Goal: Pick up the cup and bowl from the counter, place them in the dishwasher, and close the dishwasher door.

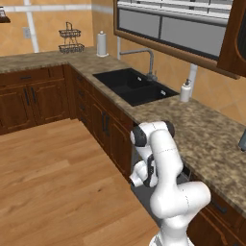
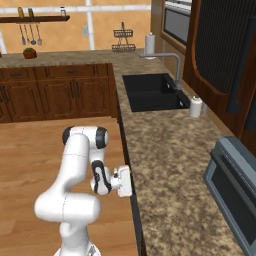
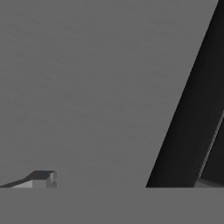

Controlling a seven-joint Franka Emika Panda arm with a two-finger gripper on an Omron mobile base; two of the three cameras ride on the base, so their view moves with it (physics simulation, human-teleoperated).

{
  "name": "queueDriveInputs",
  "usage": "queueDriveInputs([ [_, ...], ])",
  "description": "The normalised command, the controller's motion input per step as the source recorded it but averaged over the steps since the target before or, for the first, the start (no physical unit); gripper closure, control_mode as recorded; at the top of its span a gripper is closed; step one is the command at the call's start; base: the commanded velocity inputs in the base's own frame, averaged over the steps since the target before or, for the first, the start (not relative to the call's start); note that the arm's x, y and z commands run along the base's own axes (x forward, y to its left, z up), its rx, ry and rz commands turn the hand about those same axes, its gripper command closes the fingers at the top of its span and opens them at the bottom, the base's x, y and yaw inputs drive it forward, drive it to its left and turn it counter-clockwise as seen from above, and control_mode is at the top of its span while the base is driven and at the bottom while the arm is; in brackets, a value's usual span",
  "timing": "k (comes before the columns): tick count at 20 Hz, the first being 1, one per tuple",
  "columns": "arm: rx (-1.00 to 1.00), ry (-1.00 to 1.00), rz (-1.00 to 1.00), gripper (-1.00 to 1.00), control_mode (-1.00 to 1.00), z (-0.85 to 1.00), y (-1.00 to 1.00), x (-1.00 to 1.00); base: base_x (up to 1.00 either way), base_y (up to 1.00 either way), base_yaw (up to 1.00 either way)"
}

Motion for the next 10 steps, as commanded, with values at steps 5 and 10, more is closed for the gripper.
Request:
queueDriveInputs([
  [5, -0.08, -0.07, -0.01, -1.00, -1.00, -0.66, -1.00, 0.75, 0.00, 0.00, 0.00],
  [10, 0.04, 0.00, -0.01, -1.00, -1.00, 0.05, -0.85, 0.61, 0.00, 0.00, 0.00],
])
